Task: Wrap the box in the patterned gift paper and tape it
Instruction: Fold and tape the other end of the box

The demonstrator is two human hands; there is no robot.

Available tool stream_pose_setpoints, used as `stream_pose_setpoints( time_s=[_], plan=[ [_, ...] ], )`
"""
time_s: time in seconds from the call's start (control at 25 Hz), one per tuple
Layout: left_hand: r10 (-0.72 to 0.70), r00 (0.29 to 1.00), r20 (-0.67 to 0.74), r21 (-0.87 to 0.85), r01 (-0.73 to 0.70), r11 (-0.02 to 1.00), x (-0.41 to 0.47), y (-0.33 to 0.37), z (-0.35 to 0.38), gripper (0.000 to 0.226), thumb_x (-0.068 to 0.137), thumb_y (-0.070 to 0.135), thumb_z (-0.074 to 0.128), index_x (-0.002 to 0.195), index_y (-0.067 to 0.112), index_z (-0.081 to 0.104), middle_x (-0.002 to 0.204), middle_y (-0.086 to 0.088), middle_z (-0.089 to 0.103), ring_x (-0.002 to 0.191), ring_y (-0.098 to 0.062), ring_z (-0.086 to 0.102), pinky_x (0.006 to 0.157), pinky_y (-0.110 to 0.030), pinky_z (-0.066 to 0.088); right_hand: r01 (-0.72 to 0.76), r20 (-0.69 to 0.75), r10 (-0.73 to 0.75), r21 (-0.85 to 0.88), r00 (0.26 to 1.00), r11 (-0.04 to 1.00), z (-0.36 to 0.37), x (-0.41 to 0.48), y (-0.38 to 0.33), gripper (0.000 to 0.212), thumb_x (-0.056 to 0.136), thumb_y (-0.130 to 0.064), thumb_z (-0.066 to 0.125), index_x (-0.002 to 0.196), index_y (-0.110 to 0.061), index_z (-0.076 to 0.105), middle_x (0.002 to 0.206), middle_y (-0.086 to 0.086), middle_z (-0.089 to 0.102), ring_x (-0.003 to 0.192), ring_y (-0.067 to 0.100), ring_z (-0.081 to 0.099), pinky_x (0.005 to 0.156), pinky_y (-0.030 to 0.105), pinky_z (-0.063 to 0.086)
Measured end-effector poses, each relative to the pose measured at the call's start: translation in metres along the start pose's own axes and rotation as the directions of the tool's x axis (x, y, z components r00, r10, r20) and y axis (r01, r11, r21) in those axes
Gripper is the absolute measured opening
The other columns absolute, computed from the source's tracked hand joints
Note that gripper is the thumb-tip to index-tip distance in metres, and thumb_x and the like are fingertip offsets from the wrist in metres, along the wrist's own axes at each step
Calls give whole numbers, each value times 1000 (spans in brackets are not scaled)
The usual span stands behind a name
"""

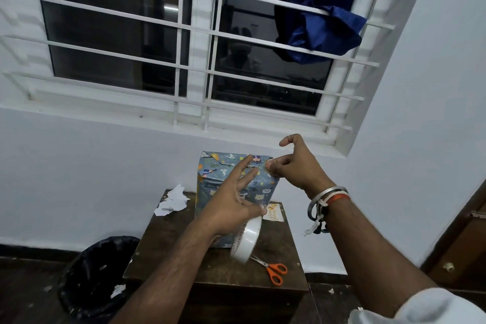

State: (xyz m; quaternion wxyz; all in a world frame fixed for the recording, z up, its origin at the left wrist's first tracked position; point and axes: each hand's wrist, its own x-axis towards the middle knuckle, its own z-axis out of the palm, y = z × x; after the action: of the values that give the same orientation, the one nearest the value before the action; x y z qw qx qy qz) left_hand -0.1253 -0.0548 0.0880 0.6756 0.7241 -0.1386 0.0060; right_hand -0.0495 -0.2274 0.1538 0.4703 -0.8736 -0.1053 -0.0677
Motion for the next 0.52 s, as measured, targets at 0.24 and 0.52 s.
stream_pose_setpoints(
  time_s=[0.24,0.52],
  plan=[
    [-39,999,-4,-53,39,998,1,-5,2,109,82,-3,80,156,50,21,156,26,40,77,-21,73,69,-21,54,-23,61,27,-63,998,998,-2,8,4,49,88,-17,79,115,-25,39,89,4,79,89,24,75,86,45,60],
    [-61,998,10,-72,62,995,2,-6,7,107,83,-4,79,157,45,19,153,30,41,79,-9,74,66,-18,52,-16,50,35,-346,998,938,1,13,-9,55,84,-17,79,117,-19,36,100,9,72,90,27,70,58,28,48]
  ],
)
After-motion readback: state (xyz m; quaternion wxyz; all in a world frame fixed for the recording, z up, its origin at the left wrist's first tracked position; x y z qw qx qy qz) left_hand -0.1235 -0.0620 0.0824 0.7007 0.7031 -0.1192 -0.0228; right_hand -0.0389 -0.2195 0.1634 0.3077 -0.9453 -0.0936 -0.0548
